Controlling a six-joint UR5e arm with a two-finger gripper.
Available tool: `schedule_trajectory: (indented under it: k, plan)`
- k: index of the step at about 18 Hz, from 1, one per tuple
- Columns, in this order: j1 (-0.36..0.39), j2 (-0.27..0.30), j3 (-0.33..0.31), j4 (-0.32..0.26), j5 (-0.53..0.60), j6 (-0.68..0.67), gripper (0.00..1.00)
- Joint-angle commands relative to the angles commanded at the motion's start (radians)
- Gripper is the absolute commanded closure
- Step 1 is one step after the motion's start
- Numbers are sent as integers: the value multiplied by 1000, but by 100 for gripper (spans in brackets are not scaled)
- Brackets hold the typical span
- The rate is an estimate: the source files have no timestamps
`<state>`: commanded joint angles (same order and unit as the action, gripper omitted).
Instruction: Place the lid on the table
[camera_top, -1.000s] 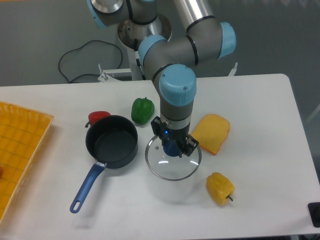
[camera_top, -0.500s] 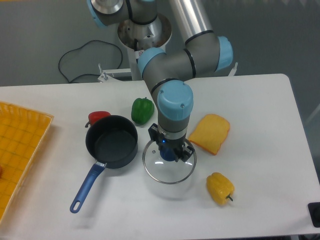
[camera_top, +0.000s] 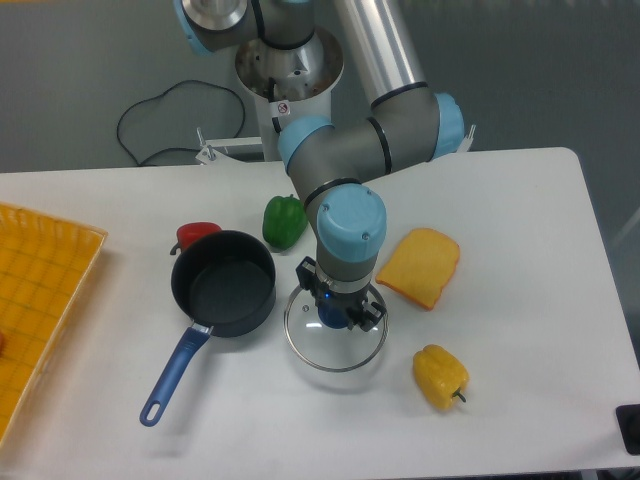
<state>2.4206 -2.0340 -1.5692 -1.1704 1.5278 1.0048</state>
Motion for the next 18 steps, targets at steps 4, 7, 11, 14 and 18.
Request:
schedule_trajectory:
  k: [4,7,11,14,18]
  plan:
    - [-2,-8,0,0,0,0,47]
    - [-3,-14,0,0,0,0,47]
    - [-18,-28,2,2,3,5,47]
    - [-20,-34,2,8,3,5,47]
    - [-23,-41,2,12,5,3,47]
